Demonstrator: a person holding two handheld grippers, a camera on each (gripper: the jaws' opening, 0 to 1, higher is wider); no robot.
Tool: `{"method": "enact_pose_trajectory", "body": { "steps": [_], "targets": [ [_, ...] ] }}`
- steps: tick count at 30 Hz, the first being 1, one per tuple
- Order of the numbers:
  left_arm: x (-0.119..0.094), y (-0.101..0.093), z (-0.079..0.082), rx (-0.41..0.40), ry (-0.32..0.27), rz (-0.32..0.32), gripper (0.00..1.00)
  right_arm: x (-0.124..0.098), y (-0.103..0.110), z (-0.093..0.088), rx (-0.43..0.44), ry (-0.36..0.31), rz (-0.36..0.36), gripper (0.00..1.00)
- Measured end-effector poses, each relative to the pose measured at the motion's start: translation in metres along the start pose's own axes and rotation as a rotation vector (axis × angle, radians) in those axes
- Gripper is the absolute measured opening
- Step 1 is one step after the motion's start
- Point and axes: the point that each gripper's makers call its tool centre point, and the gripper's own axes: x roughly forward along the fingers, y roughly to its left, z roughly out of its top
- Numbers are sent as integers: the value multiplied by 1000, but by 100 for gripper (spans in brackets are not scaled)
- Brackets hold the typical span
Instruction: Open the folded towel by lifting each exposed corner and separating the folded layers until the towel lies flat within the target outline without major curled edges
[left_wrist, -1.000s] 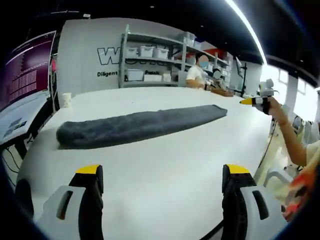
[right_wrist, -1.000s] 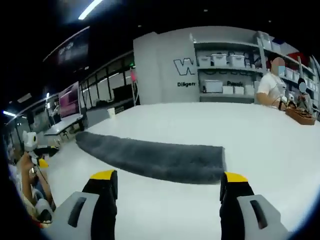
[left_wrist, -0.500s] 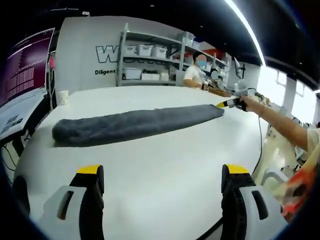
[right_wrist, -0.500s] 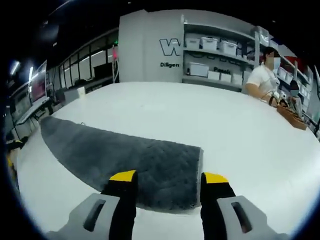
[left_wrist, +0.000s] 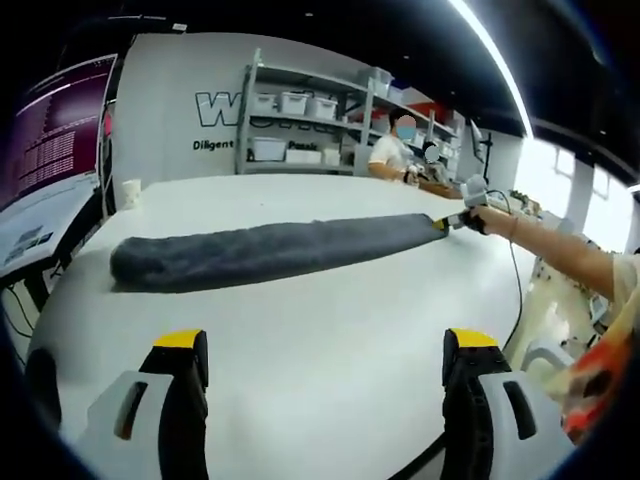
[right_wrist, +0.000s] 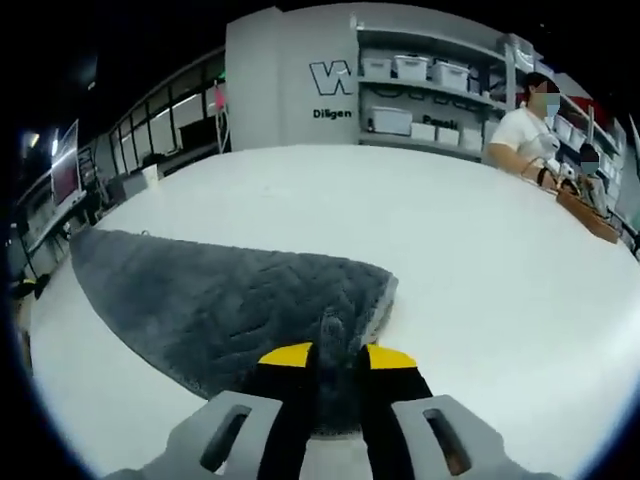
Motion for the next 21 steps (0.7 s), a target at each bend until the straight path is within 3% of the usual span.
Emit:
{"method": "enact_pose_trajectory", "body": {
  "steps": [6, 10, 15, 21],
  "targets": [
    [4, -2, -4, -8, 11, -11, 95, 1, -2, 1, -59, 15, -30, 4],
    [4, -5, -4, -2, 9, -17, 93, 1, -17, 1, -105, 31, -80, 3],
    [3, -4, -3, -3, 6, -17, 92, -10, -40, -5, -80, 37, -149, 4],
    [5, -4, -5, -8, 13, -20, 92, -17, -54, -10, -80, 43, -172, 4]
  ]
}}
